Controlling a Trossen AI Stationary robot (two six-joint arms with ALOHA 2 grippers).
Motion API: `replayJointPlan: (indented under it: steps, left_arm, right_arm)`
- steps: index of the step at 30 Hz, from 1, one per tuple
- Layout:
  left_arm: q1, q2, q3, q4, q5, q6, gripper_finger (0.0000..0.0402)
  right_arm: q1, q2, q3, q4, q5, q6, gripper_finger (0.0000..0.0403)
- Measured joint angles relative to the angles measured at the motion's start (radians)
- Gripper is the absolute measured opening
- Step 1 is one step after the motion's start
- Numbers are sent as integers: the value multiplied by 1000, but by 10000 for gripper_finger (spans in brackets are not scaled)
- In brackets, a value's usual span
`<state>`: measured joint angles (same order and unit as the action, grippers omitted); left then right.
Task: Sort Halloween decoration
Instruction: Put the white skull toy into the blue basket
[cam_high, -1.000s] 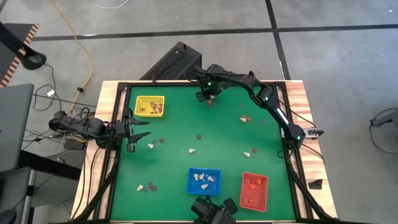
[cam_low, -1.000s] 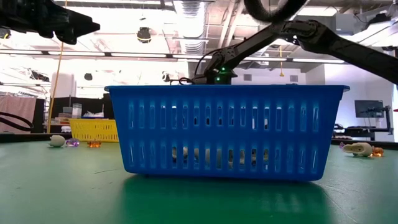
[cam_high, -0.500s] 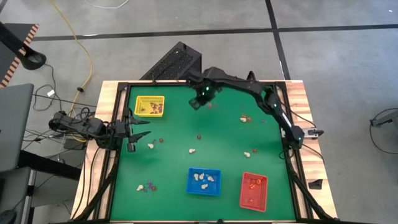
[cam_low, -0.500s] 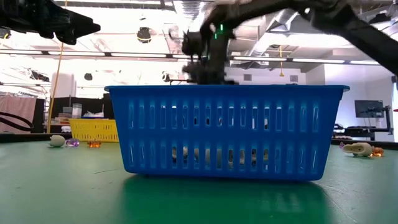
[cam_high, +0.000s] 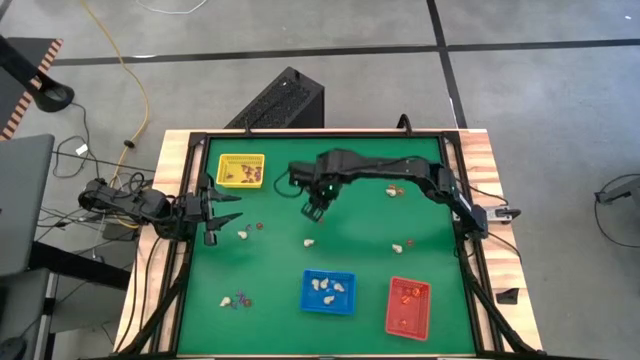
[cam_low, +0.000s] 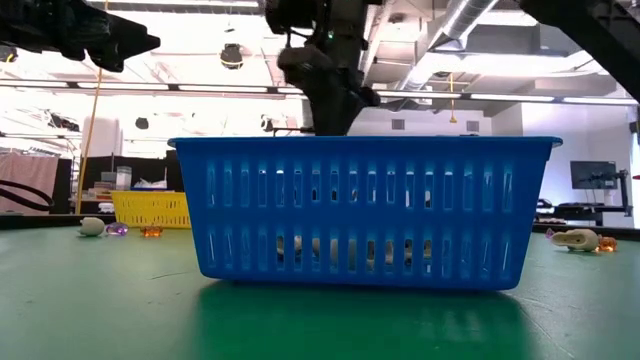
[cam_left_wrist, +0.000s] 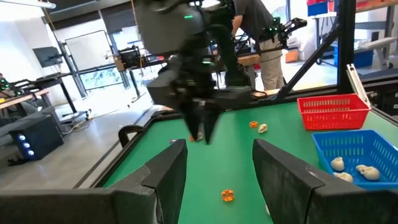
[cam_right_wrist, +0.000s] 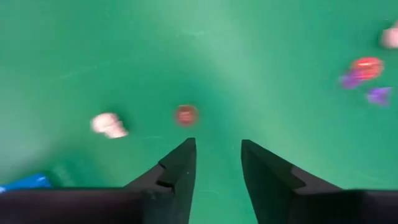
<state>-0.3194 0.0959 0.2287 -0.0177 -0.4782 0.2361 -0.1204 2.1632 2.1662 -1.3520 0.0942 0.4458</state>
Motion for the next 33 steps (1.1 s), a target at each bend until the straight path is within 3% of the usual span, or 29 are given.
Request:
replayJointPlan:
  steps: [4,11,16,21,33]
  left_arm:
    - [0,0,0,0,0,-2,173]
    - [0,0,0,0,1,-16,173]
    - [0,0,0,0,1,-9,173]
    - [0,0,0,-2,-6,6,173]
    - [0,0,0,-18,-25,10,173]
  right_arm:
    - [-6,0,-43,59,54,17,192]
    - [-170,1,-138,197,43,-24,229]
    - [-303,13,-214,379,-2,-20,230]
    - [-379,54,-248,447,-29,-3,230]
    - [-414,130,-249,506,-67,-8,230]
